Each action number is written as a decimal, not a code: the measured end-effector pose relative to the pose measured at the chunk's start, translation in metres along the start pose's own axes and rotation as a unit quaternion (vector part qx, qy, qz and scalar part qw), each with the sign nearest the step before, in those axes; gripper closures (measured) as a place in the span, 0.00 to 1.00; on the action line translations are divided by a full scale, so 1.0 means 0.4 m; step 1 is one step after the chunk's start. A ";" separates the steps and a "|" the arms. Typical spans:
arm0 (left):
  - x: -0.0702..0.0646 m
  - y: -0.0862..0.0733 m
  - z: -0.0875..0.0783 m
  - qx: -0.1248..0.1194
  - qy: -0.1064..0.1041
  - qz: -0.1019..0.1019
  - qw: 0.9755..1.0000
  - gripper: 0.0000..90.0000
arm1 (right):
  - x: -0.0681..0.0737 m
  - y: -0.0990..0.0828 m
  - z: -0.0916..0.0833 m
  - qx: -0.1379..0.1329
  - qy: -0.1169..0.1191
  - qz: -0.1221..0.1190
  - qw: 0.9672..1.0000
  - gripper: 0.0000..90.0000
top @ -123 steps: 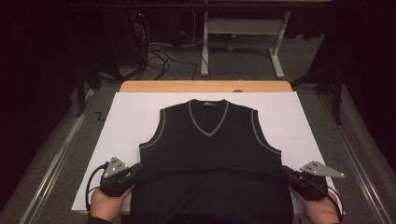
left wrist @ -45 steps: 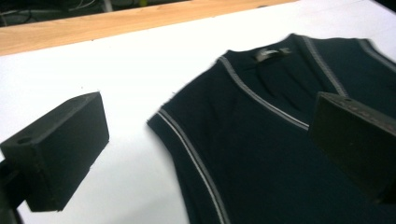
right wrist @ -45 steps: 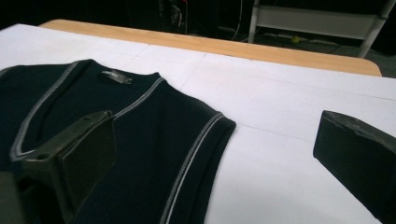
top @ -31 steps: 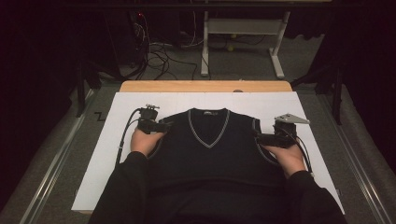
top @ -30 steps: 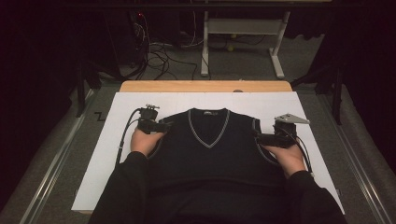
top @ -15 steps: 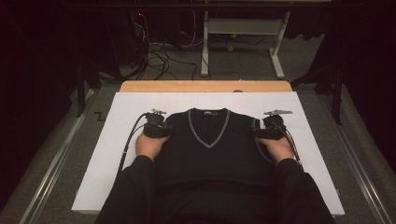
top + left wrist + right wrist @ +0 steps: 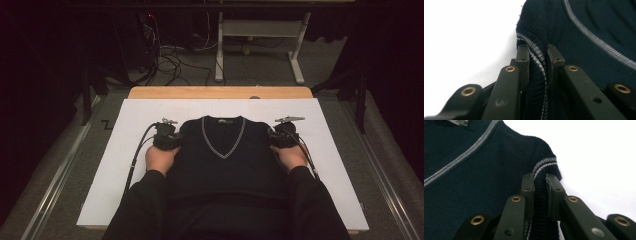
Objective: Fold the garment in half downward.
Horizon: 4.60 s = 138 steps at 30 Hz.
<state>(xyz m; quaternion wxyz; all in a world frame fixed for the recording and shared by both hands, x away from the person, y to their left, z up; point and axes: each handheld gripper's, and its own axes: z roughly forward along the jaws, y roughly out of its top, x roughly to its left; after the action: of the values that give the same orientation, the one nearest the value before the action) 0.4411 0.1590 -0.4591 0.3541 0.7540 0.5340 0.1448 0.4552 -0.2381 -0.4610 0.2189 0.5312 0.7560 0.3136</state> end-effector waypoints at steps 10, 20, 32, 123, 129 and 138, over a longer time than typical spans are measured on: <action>0.008 0.066 -0.088 -0.069 0.003 0.011 0.998 0.80 | -0.034 0.051 -0.094 -0.074 -0.006 -0.005 0.997 0.88; 0.000 0.161 -0.179 -0.136 0.017 0.030 0.990 0.80 | -0.030 0.143 -0.202 -0.162 -0.031 -0.017 0.986 0.88; 0.019 0.237 -0.262 -0.171 0.034 0.036 0.984 0.81 | -0.011 0.235 -0.299 -0.210 -0.058 -0.036 0.975 0.88; -0.135 -0.392 -0.398 -0.114 -0.103 0.080 0.985 0.78 | 0.106 -0.381 -0.474 -0.211 0.067 -0.071 0.973 0.87; -0.120 -0.398 -0.354 -0.055 -0.080 0.075 0.992 0.76 | 0.102 -0.384 -0.432 -0.161 0.062 -0.073 0.982 0.87; -0.099 -0.397 -0.318 -0.025 -0.068 0.063 0.995 0.53 | 0.095 -0.378 -0.355 -0.081 0.038 -0.082 0.993 0.77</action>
<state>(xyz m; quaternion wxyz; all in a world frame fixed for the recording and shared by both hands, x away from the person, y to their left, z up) 0.2383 0.1995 -0.4721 0.3982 0.7852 0.4565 0.1288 0.2472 -0.2729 -0.4673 0.2578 0.4354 0.7770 0.3745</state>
